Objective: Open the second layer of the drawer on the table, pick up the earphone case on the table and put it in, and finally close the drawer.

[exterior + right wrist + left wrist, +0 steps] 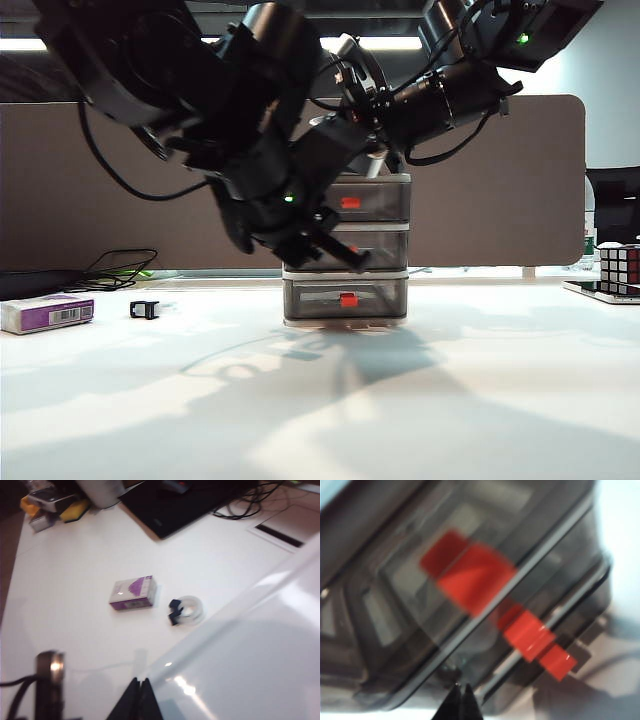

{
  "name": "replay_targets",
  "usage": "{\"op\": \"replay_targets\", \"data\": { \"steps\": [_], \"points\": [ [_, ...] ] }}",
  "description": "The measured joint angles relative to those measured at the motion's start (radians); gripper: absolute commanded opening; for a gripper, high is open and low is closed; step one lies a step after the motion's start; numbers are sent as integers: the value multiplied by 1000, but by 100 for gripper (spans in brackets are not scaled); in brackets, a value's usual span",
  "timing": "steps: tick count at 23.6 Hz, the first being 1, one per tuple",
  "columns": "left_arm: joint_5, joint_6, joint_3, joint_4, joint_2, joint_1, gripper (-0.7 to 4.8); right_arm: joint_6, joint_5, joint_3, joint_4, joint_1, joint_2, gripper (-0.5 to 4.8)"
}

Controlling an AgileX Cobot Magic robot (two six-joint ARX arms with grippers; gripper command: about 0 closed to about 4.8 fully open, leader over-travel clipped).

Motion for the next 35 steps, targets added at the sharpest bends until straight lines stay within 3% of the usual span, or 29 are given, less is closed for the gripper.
{"op": "replay_targets", "data": {
  "steps": [7, 11, 14, 19, 22, 24, 26, 32, 35],
  "points": [
    [175, -65, -91, -26, -147, -5, -5, -5, -11, -2, -6, 1, -2, -5],
    [211, -77, -175, -36, -260, -14, -5, -7, -13, -3, -6, 1, -2, -5],
    [222, -139, -269, -87, -406, -56, -6, -5, -14, -3, -6, 1, -2, -5],
    [100, -181, -373, -202, -727, -147, -5, -5, -12, -8, -34, 1, -25, -5],
    [-82, -190, -375, -423, -901, -251, -5, 19, -12, -24, -138, -6, -80, -5],
    [-146, -219, -378, -550, -987, -323, -5, 14, -9, -33, -203, -10, -137, -5],
    [-206, -262, -387, -597, -1070, -388, -5, -10, 10, -30, -221, -18, -225, -5],
    [-252, -342, -433, -803, -1349, -467, -5, -149, 88, -58, -470, -23, -484, -5],
    [-259, -369, -492, -845, -1550, -467, -5, -163, 171, -191, -463, -24, -658, -5]
  ]
}}
